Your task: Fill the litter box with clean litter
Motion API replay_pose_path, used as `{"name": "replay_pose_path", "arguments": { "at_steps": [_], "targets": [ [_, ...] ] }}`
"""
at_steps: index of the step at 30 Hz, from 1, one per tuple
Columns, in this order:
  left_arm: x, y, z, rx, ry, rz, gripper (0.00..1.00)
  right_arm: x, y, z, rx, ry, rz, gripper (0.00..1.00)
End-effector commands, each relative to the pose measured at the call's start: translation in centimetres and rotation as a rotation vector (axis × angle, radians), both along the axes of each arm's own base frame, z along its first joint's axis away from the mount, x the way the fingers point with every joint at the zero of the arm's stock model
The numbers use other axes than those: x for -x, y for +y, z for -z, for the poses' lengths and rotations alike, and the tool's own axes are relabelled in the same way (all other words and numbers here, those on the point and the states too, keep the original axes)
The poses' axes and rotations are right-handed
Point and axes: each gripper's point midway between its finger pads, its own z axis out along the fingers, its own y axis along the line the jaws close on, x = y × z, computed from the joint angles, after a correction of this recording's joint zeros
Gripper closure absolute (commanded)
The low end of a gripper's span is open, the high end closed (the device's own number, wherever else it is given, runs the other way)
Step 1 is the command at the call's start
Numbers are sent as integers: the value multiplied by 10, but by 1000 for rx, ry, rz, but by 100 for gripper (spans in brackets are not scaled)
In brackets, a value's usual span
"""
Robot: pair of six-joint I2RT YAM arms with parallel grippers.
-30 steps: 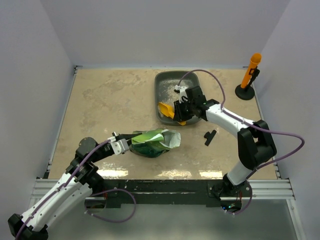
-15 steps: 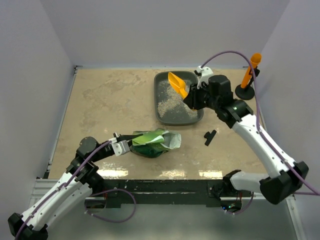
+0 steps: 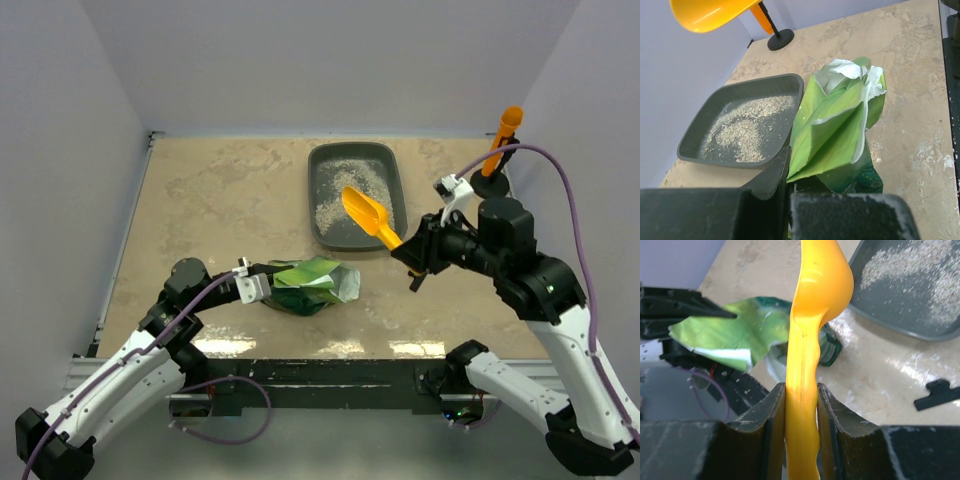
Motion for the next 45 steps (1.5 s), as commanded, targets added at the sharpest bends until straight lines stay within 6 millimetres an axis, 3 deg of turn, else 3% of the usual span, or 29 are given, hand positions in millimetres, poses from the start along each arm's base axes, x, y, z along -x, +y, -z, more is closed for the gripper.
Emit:
{"name": "replay_pose_path", "arguments": {
  "at_steps": [1, 3, 10, 23, 29, 45],
  "targets": [
    [0, 0, -9, -19, -44, 3, 100, 41, -7, 0, -38, 105, -33, 100],
    [-5, 3, -10, -32, -52, -24, 100, 53, -8, 0, -45, 121, -59, 100],
    [-22, 9, -7, -88, -77, -99, 100, 86, -7, 26, -30, 239, -167, 100],
    [-27, 13, -1, -105, -89, -123, 100, 108, -8, 52, -34, 367, -191, 100],
    [-17, 11, -4, -77, -95, -80, 100, 94, 1, 61, -26, 414, -193, 100],
    [9, 5, -19, 7, -125, 28, 100, 28, 39, 70, -66, 473, -126, 100]
  ]
}}
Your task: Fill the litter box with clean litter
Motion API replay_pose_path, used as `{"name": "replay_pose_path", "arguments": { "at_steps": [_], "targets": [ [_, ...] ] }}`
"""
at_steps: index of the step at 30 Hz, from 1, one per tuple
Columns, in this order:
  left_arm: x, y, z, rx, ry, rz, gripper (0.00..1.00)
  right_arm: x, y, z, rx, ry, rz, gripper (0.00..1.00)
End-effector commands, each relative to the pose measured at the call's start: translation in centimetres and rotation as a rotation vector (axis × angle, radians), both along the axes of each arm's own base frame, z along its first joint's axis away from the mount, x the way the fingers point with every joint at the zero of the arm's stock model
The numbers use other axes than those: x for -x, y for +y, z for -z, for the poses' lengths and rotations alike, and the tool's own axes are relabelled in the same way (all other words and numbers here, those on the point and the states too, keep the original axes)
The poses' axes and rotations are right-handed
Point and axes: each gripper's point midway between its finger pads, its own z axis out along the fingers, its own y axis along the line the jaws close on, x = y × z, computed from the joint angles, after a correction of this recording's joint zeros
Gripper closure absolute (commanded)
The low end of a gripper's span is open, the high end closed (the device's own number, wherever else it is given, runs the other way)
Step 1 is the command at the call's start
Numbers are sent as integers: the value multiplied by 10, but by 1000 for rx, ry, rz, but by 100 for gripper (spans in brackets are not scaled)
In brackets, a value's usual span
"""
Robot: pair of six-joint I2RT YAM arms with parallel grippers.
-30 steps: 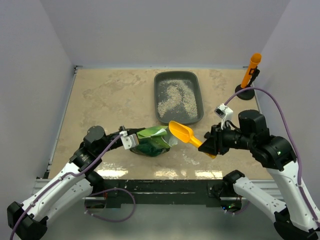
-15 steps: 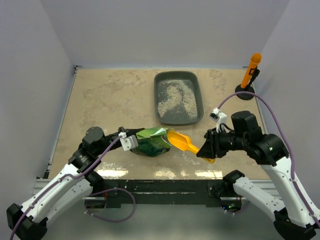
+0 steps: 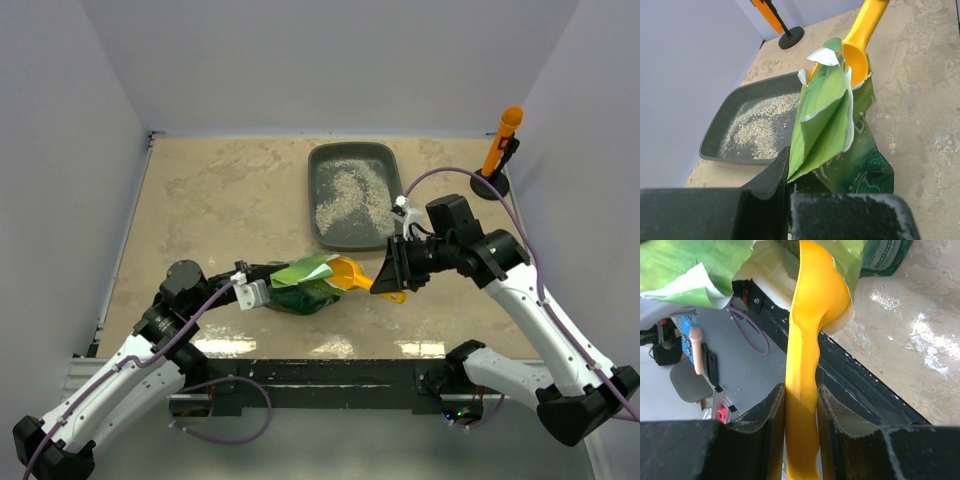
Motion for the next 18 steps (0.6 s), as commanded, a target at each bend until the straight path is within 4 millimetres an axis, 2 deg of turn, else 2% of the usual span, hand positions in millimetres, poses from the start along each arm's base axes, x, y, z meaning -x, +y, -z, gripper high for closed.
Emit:
{"name": "replay_pose_path", "arguments": {
  "at_steps": [1, 10, 12, 18],
  "targets": [
    [11, -5, -11, 49, -28, 59, 100, -28, 11, -16, -59, -81, 75, 100],
    [15, -6, -13, 57, -30, 77, 100, -55, 11, -20, -62, -113, 231, 100],
    [15, -6, -13, 58, -28, 79, 100, -63, 4, -21, -47, -126, 304, 100],
    [16, -6, -13, 57, -26, 84, 100, -68, -4, -15, -72, -121, 433, 100]
  ]
}}
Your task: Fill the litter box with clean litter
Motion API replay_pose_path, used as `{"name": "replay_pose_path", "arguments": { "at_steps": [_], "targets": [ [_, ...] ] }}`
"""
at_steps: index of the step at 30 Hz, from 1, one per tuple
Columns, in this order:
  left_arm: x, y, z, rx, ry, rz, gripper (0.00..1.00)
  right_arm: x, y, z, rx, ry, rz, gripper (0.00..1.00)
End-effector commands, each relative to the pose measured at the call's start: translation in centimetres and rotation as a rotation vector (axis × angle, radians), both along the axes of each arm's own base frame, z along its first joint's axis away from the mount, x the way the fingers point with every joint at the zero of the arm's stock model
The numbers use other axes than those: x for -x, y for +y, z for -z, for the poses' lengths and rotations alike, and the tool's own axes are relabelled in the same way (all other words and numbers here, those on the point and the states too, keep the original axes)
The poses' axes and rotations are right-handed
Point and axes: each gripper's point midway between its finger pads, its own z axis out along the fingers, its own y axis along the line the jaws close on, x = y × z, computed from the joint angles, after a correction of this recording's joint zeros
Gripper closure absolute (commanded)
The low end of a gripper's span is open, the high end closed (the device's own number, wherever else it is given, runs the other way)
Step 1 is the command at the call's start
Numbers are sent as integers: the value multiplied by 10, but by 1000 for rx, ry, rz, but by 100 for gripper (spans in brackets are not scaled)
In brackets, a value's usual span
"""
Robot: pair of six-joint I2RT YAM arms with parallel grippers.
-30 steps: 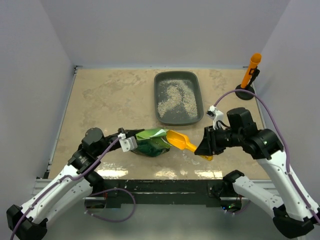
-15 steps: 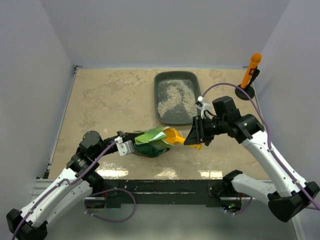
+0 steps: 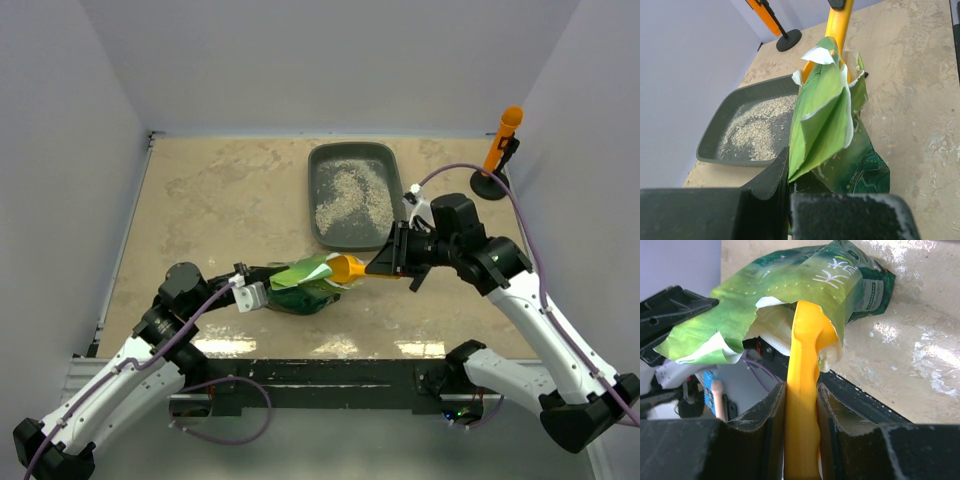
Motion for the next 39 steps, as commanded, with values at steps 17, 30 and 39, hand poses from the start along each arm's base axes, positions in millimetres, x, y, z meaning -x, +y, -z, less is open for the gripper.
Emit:
{"name": "replay_pose_path", "arguments": {
  "at_steps": [17, 30, 39],
  "targets": [
    [12, -7, -13, 49, -17, 76, 100, -42, -40, 19, 26, -66, 435, 100],
    [13, -7, -14, 51, -17, 78, 100, -40, -38, 29, 24, -53, 423, 100],
    [13, -7, -13, 48, -14, 81, 100, -29, -31, 34, 128, -43, 233, 100]
  ]
}}
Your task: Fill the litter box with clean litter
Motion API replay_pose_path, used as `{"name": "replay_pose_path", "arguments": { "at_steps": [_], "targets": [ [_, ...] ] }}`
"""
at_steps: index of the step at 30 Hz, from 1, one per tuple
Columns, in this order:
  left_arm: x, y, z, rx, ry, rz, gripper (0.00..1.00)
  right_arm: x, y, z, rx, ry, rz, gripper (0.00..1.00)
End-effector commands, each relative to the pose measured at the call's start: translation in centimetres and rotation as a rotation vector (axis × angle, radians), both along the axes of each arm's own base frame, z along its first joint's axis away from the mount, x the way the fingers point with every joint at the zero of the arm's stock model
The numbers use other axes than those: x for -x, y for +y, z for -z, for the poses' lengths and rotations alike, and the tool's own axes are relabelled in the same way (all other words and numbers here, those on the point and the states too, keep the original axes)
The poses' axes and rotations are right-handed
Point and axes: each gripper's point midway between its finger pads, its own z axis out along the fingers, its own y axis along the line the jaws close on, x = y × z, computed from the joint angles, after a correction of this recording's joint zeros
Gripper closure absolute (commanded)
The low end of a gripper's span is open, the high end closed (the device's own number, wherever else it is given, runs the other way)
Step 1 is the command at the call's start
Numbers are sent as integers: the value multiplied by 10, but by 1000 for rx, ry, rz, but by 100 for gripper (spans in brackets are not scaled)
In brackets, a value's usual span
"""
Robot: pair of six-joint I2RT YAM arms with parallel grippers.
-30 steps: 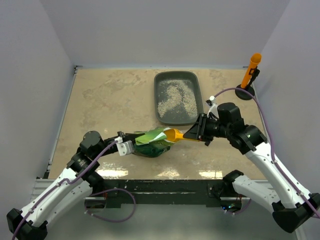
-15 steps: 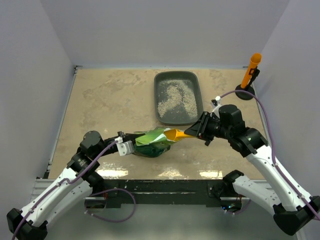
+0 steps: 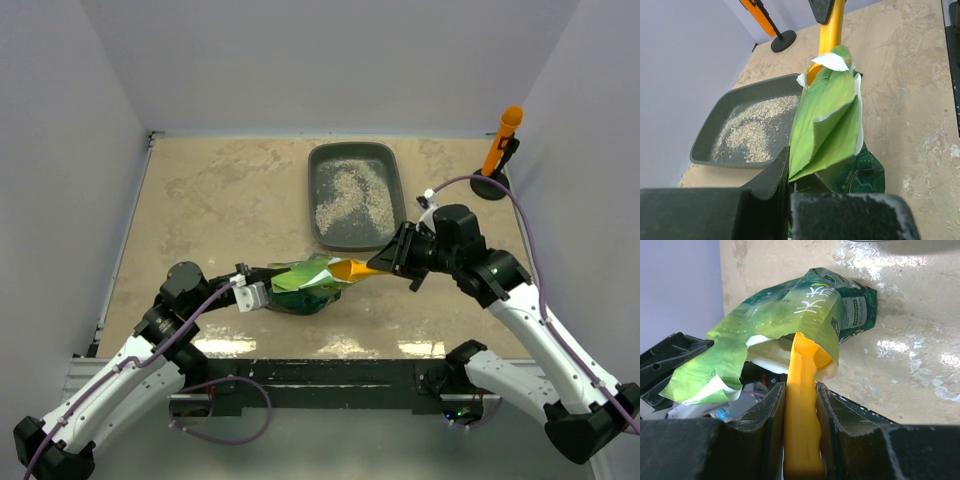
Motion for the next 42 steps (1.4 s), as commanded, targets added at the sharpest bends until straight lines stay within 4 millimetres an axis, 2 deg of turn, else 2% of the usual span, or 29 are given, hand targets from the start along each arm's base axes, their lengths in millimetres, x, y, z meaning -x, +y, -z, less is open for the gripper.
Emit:
{"name": "replay_pose_path", "arguments": {
  "at_steps": [1, 9, 14, 16, 20, 22, 23, 25, 26, 28, 33, 42],
  "targets": [
    [10, -5, -14, 42, -28, 60, 100, -12, -20, 18, 182, -26, -21, 100],
    [10, -4, -13, 42, -28, 54, 100, -23, -12, 38, 264, 4, -125, 100],
    [10, -4, -12, 41, -26, 54, 100, -24, 8, 68, 226, 60, -227, 100],
    [10, -4, -11, 40, -25, 55, 100, -21, 12, 86, 221, 103, -258, 100],
    [9, -5, -8, 35, -16, 57, 100, -14, 25, 109, 157, 135, -339, 100],
    [9, -5, -8, 32, -17, 58, 100, 0, 32, 121, 102, 176, -386, 100],
    [9, -5, -7, 29, -13, 57, 100, -4, 36, 121, 74, 152, -393, 100],
    [8, -6, -5, 25, -8, 57, 100, 7, 41, 130, 18, 192, -407, 100],
    [7, -6, -4, 21, -4, 57, 100, 4, 50, 132, -58, 160, -410, 100],
    [7, -7, -3, 17, 1, 60, 100, 10, 52, 139, -98, 178, -410, 100],
    [6, -8, 2, 8, 15, 60, 100, 12, 58, 131, -173, 152, -399, 100],
    [4, -9, 6, -5, 30, 61, 100, 19, 57, 88, -257, 68, -388, 100]
  ]
}}
